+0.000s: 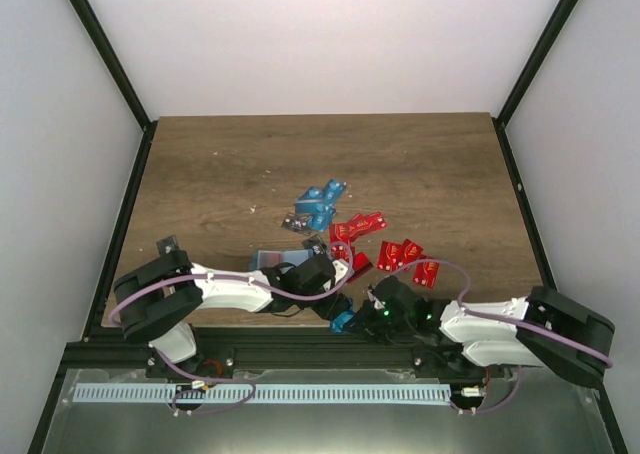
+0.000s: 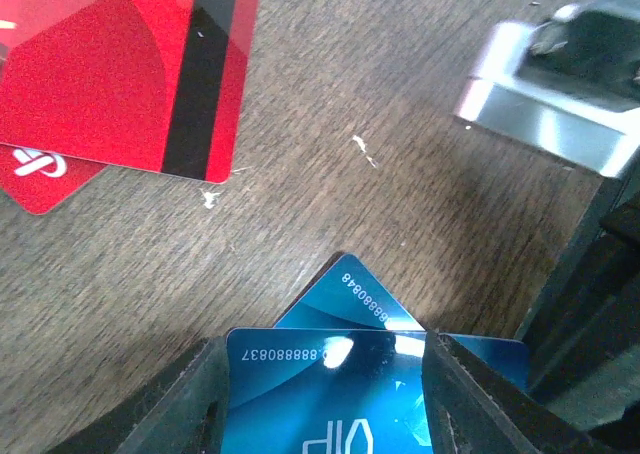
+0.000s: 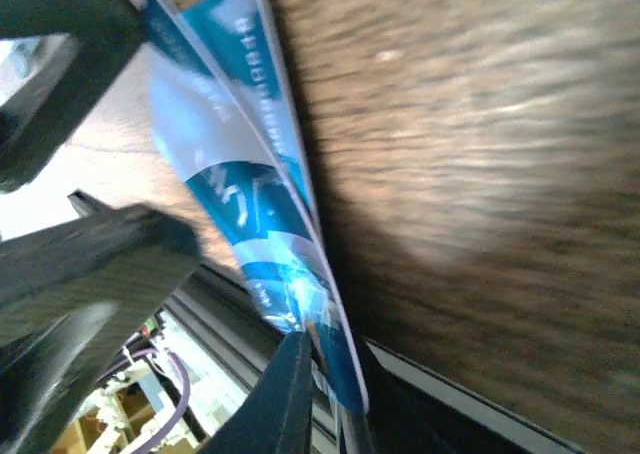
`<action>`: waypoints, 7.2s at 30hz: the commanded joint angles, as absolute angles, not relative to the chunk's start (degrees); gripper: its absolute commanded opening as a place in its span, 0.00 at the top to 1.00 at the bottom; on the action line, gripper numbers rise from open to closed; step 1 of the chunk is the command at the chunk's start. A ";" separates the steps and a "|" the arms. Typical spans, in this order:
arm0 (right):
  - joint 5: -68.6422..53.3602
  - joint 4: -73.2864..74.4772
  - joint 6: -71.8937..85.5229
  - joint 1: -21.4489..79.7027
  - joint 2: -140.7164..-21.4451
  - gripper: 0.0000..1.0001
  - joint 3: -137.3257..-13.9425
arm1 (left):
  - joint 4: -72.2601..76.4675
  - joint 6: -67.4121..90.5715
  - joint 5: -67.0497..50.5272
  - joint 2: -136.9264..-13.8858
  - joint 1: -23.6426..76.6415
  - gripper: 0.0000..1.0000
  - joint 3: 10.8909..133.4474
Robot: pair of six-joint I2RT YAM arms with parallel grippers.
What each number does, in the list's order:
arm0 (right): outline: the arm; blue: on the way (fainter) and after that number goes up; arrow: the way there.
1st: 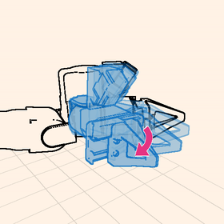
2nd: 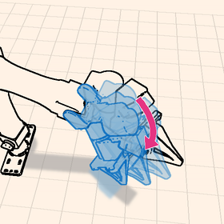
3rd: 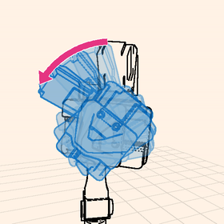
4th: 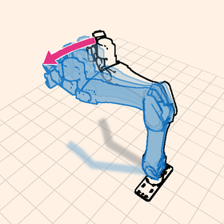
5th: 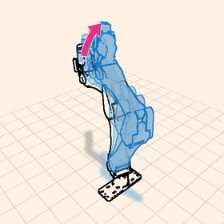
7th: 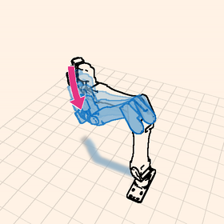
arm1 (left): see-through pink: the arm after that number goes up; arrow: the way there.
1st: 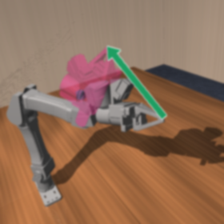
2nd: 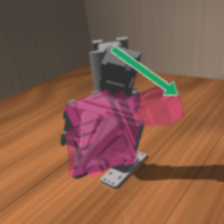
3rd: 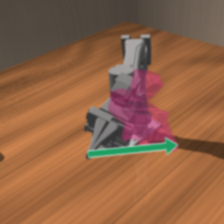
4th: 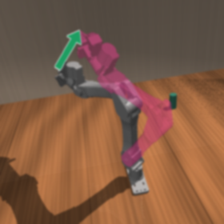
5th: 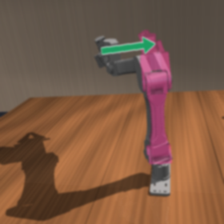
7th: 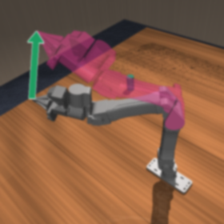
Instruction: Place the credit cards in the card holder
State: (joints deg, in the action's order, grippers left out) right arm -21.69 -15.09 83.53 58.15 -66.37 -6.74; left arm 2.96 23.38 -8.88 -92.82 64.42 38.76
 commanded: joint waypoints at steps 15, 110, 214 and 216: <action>-9.92 -4.24 72.90 54.90 -46.55 0.99 -13.10 | -15.51 28.91 1.41 -67.09 60.34 0.21 44.53; -42.60 4.05 23.38 33.29 -55.67 0.82 -37.80 | -8.22 21.31 -41.30 -71.13 38.66 0.96 52.63; -45.03 -23.92 38.76 40.52 -97.85 0.72 -36.50 | 7.78 38.48 -20.84 -53.33 24.36 0.96 11.31; -45.18 -23.90 38.81 40.52 -98.48 0.73 -36.72 | 8.66 38.33 -21.02 -54.30 24.36 0.96 10.89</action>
